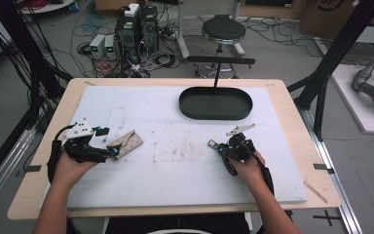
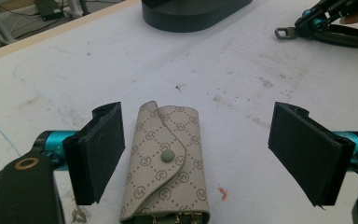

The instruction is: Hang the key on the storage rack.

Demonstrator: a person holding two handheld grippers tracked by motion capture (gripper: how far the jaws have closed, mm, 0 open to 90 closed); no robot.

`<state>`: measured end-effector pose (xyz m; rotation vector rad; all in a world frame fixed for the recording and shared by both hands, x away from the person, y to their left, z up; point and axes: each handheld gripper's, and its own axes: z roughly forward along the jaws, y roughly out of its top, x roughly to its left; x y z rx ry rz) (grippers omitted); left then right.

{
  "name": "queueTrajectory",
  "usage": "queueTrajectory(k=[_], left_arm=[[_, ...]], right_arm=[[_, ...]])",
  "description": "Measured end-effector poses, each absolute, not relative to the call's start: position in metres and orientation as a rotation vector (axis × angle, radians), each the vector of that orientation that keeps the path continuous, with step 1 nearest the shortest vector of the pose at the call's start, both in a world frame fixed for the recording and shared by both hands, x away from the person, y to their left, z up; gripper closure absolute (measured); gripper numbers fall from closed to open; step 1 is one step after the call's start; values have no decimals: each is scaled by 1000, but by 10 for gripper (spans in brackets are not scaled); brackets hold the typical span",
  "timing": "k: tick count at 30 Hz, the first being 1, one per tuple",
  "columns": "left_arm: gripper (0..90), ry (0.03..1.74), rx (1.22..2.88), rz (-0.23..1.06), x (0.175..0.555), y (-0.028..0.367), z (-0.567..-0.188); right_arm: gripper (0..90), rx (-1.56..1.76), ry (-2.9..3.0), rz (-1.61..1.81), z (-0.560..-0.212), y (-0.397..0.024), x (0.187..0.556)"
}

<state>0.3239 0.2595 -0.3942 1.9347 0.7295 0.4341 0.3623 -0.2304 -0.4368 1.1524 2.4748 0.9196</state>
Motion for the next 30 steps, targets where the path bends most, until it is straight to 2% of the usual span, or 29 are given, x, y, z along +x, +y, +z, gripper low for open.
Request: queueTrajectory(k=[4,17,25,30], left_arm=[[184,727,1935,439,323,260,-393],[184,732,1918,449,322,264,-389],[184,727,1918,452,322,263,-388],[184,729,1917,451,322,264,-388]], right_arm=[[884,1145,2470,1000,-433,-237,364],[891,1142,2368,1211,-399,-262,366],[892,1121,2292,1262,-352,-274,380],[892,1141,2235,1311,-337,-280,394]])
